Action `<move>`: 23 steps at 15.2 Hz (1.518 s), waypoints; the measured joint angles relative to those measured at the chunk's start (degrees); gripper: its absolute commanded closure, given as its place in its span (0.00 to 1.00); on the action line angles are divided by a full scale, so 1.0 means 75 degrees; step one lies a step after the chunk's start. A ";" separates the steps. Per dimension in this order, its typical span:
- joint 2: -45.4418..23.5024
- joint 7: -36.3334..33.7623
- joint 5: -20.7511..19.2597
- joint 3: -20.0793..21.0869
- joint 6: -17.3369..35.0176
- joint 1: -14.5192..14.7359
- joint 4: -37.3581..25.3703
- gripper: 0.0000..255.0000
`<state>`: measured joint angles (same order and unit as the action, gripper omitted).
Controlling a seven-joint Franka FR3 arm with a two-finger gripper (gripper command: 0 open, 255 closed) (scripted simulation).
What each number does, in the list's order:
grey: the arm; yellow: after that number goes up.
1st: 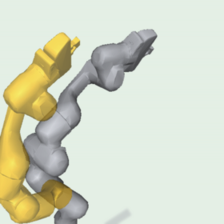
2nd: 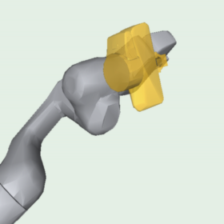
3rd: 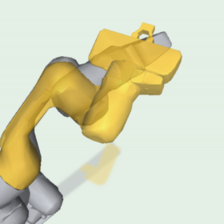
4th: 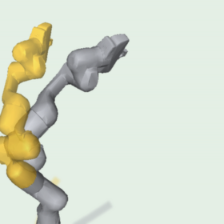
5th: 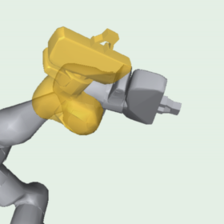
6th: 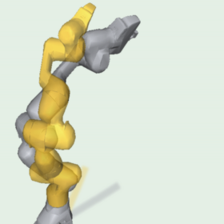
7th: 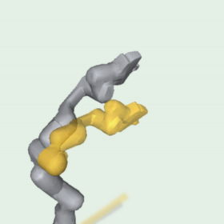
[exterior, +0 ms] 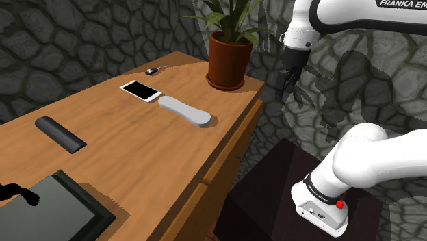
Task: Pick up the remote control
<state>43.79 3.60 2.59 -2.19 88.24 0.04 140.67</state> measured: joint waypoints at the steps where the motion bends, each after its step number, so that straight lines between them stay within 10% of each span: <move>1: 0.0000 0.0000 0.0000 0.0000 0.0000 0.0000 0.0000 0.00; 23: -0.4781 -0.2012 0.0047 0.2329 0.2350 0.1051 -0.3329 0.00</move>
<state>7.93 -11.49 2.94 15.27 105.87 7.92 115.70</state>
